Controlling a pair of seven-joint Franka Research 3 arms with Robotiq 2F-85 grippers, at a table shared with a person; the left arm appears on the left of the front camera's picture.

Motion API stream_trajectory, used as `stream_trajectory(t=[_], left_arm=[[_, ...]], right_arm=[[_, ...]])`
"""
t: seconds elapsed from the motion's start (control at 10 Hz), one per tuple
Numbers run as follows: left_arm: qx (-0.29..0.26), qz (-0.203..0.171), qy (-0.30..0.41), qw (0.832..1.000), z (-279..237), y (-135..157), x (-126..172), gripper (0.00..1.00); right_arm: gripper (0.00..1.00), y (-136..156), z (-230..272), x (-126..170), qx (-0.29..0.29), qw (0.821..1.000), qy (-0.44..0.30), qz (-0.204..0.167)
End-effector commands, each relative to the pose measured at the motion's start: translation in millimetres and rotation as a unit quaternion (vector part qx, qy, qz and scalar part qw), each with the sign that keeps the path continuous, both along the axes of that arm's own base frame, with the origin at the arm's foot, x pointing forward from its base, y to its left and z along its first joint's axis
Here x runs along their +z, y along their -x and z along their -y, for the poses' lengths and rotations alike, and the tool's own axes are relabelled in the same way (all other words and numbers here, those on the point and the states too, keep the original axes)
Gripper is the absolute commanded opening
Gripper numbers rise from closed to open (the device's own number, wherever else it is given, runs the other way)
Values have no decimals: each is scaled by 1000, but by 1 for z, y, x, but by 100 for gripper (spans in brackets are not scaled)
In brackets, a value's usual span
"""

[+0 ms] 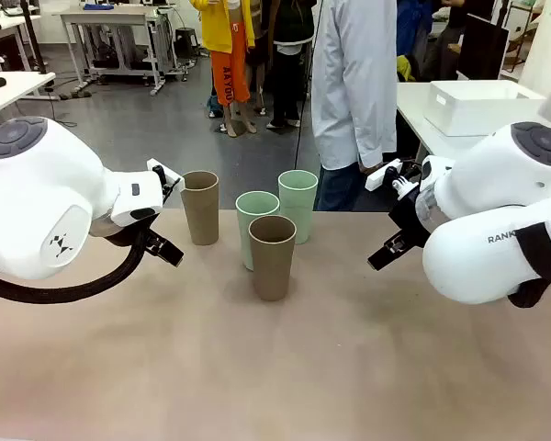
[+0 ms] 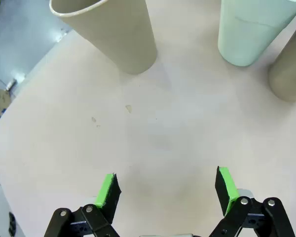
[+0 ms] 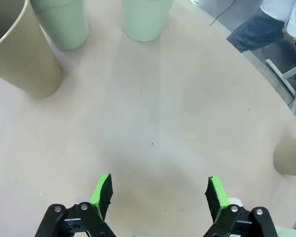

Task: Stack the cups and store them in the basket.
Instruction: Pick up two Reusable plastic cups , one in each hand.

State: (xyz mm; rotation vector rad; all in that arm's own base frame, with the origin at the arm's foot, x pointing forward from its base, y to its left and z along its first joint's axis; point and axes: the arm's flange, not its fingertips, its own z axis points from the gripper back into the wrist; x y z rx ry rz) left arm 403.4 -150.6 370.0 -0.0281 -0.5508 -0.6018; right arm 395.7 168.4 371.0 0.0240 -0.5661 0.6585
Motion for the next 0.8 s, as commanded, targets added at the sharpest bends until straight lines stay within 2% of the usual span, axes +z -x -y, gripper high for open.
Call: stream_trajectory(t=[0.0,0.7], left_arm=[[0,0,0,1000,0,0,0,100],[0,0,0,1000,0,0,0,100]], right_arm=[[100,0,0,0,0,1000,0,0],[100,0,0,0,0,1000,0,0]])
